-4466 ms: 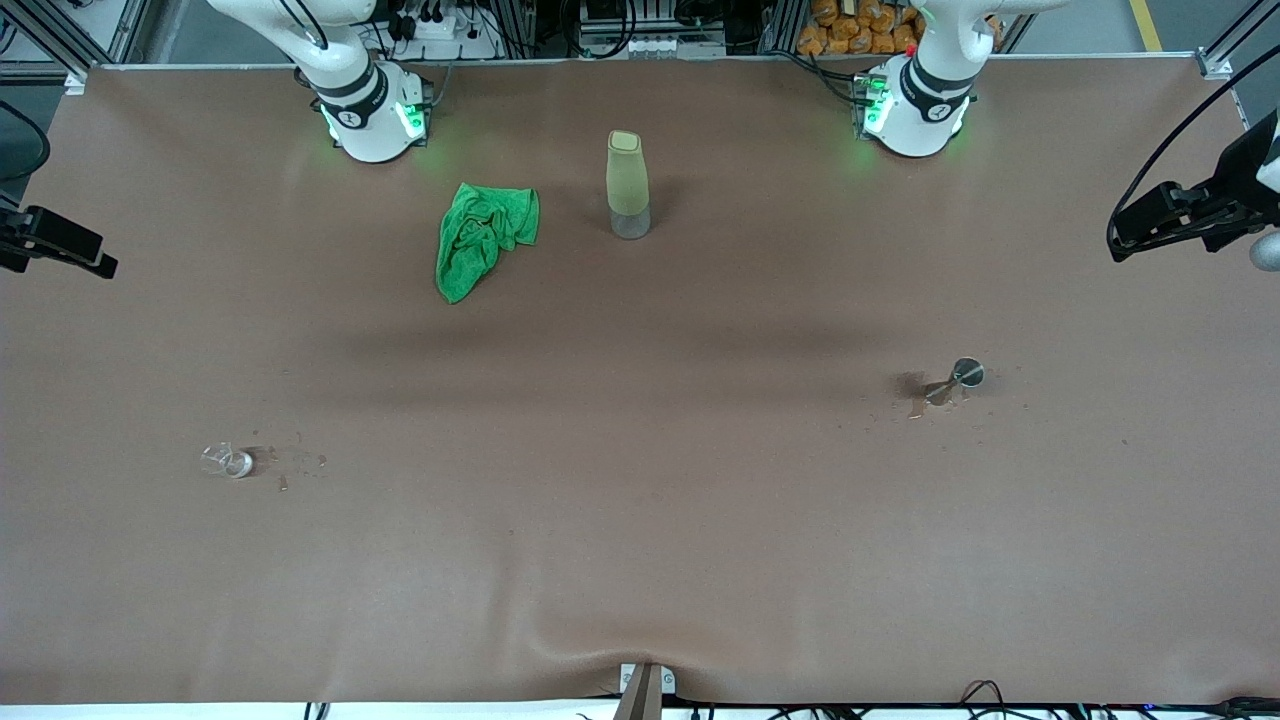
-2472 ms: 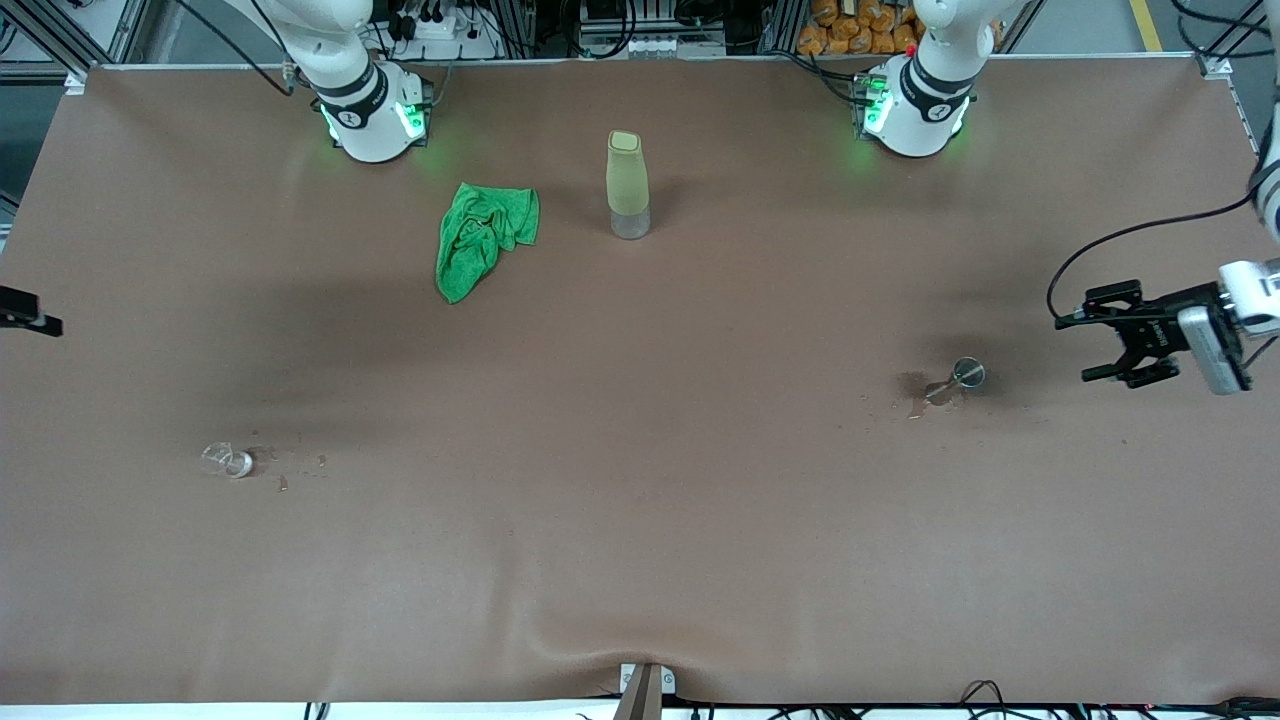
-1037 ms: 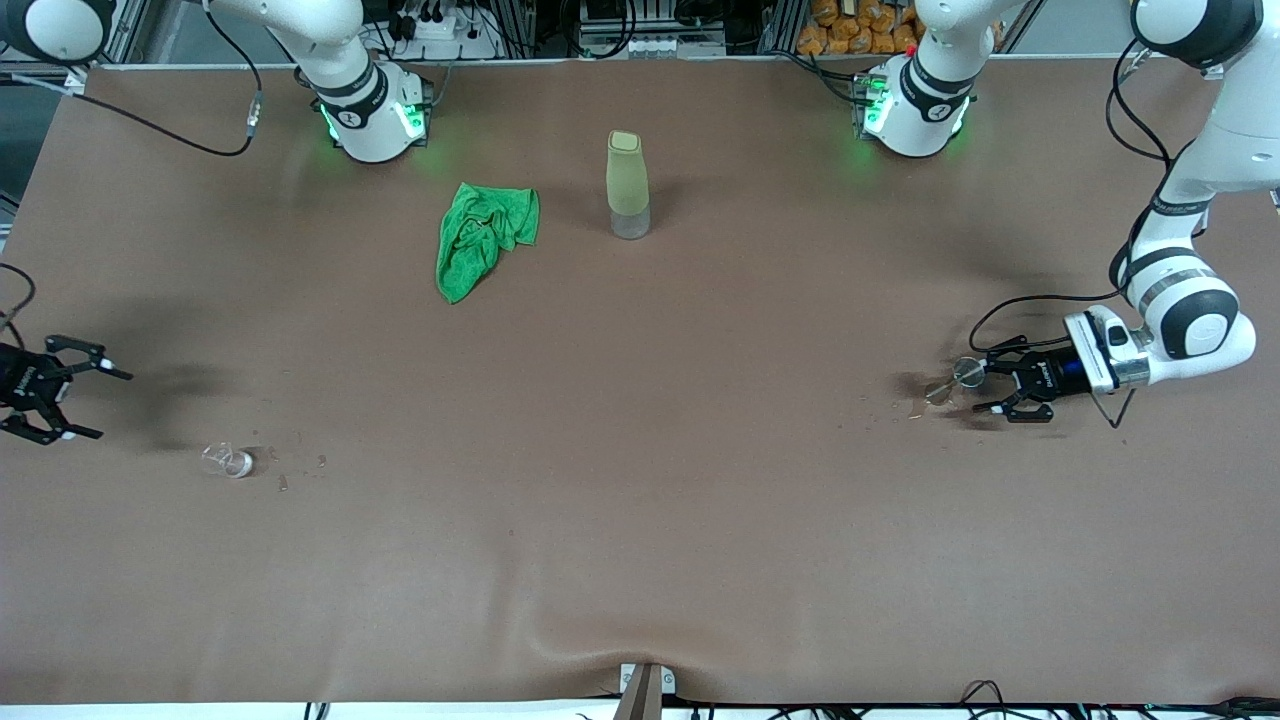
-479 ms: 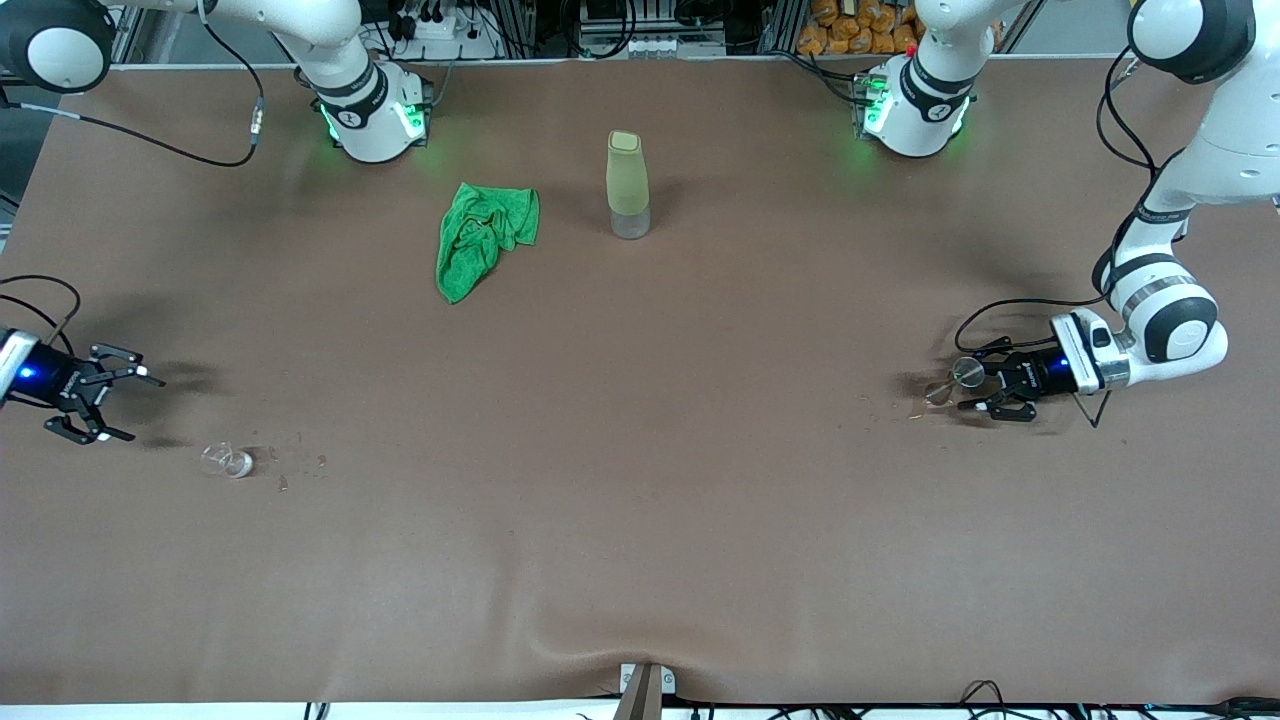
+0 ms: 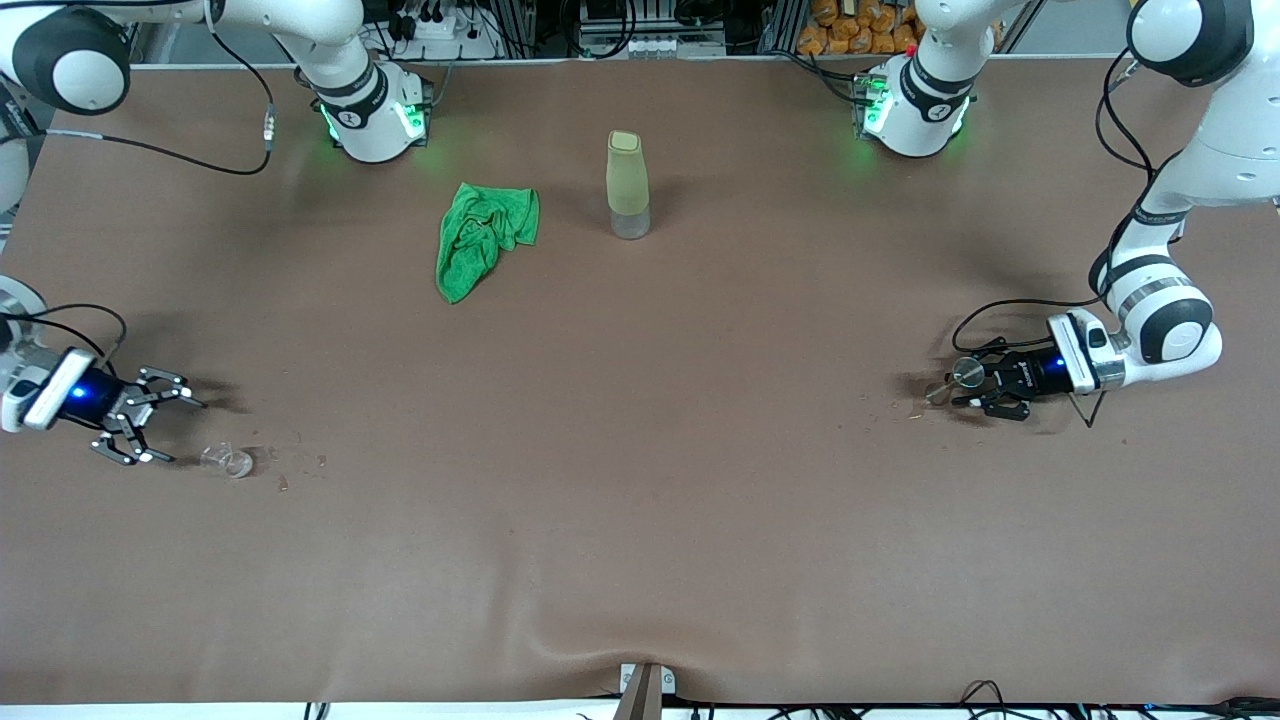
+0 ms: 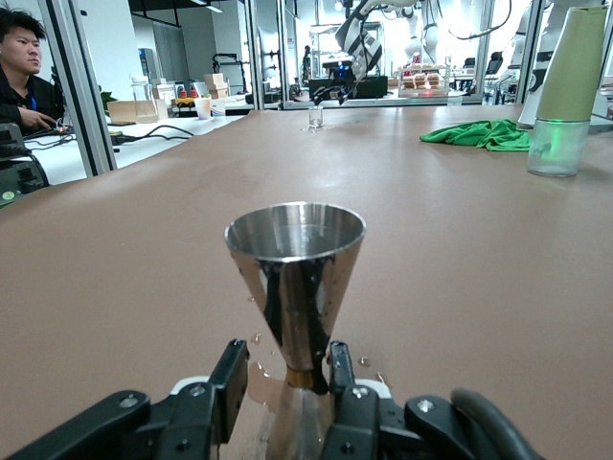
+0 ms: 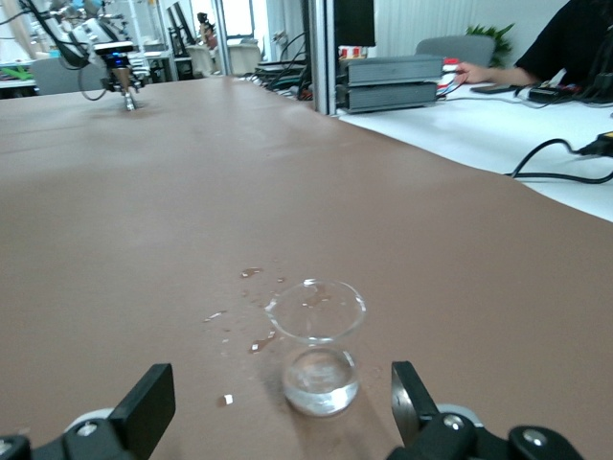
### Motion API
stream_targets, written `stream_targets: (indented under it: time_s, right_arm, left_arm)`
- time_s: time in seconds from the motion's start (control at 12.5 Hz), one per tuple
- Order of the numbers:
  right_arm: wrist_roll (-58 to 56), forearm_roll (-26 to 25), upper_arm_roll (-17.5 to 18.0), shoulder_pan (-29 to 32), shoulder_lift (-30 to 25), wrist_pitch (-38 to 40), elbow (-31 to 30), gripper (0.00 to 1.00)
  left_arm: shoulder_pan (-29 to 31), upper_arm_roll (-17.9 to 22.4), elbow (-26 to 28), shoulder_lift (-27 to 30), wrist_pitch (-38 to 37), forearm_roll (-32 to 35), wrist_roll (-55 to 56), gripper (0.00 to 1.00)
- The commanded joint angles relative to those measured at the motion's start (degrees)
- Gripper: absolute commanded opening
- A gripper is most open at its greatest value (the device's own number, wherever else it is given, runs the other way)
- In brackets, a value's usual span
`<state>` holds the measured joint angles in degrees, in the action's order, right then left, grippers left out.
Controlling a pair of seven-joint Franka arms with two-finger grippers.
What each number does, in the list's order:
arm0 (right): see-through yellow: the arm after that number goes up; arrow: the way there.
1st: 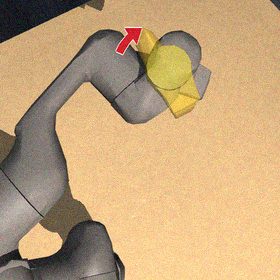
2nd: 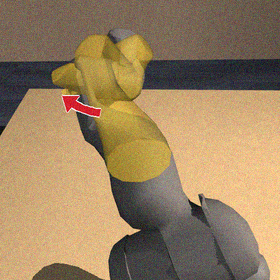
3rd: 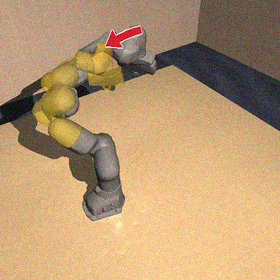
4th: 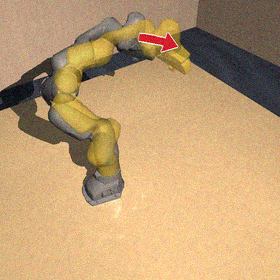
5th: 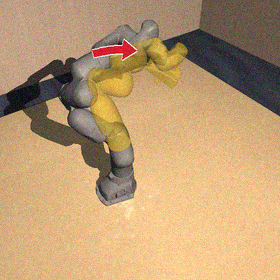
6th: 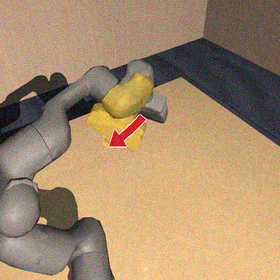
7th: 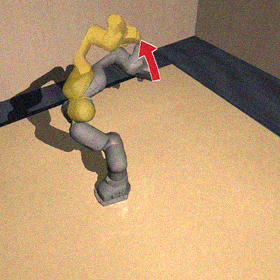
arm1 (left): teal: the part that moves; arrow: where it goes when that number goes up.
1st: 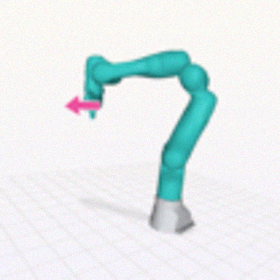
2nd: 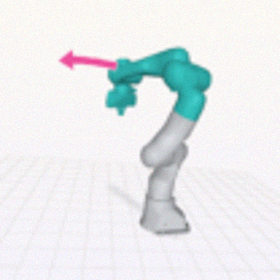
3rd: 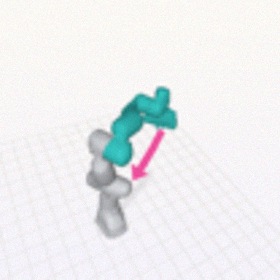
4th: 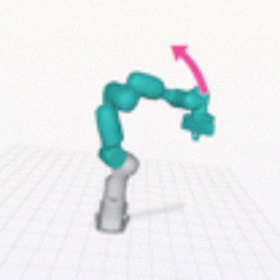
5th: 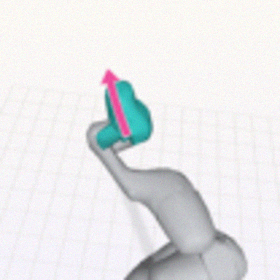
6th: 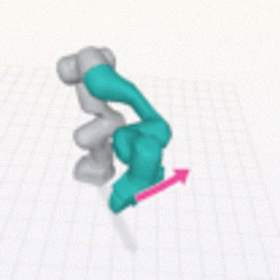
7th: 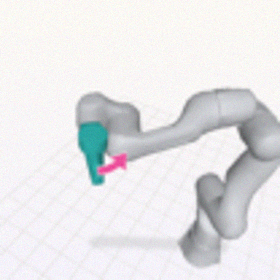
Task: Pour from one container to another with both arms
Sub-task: 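Grasp the jigger with the left gripper while the right gripper grasps the beaker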
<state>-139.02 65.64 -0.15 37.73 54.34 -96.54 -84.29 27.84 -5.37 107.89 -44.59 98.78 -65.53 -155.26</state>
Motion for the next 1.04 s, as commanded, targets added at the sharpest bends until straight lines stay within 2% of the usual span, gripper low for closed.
stream_targets:
  time_s: [0.0,0.08,0.24,0.32,0.4,0.48,0.8,0.96]
  right_arm:
    - [-3.28,5.8,-0.02,-0.28,2.25,-1.1,0.18,1.0]
    - [-3.63,8.6,-0.11,-0.9,2.61,-1.19,0.26,1.0]
    - [-5.99,10.65,-0.02,-1.25,3.31,-3.55,0.18,1.0]
    - [-6.26,12.13,-0.11,-1.43,3.92,-4.0,0.18,1.0]
    - [-6.79,13.1,-0.02,-1.69,4.37,-4.09,0.18,1.0]
    - [-7.23,13.72,-0.11,-2.3,4.46,-4.18,0.18,1.0]
    - [-7.24,13.9,-0.02,-4.24,4.9,-5.93,0.18,1.0]
    - [-7.32,15.47,-0.11,-5.29,4.9,-6.29,0.18,1.0]
  left_arm:
    - [0.46,-0.52,-0.22,-1.02,-0.78,-1.44,-2.41,0.4]
    - [0.46,-0.52,-0.22,-1.11,-0.78,-1.44,-2.41,0.39]
    - [0.46,-0.52,-0.22,-1.2,-0.78,-1.44,-2.5,0.29]
    - [0.46,-0.52,-0.05,-1.37,-0.78,-1.35,-2.41,0.14]
    - [0.28,-0.52,-0.05,-1.9,-0.87,-1.18,-2.59,0.04]
    - [0.11,-0.52,-0.13,-2.25,-1.74,-1.17,-2.5,0.0]
    - [-0.33,-1.92,-0.92,-2.08,-2.1,-1.09,0.12,0.0]
    - [-0.6,-4.81,-1.1,-1.55,-2.02,-1.44,3.29,0.0]
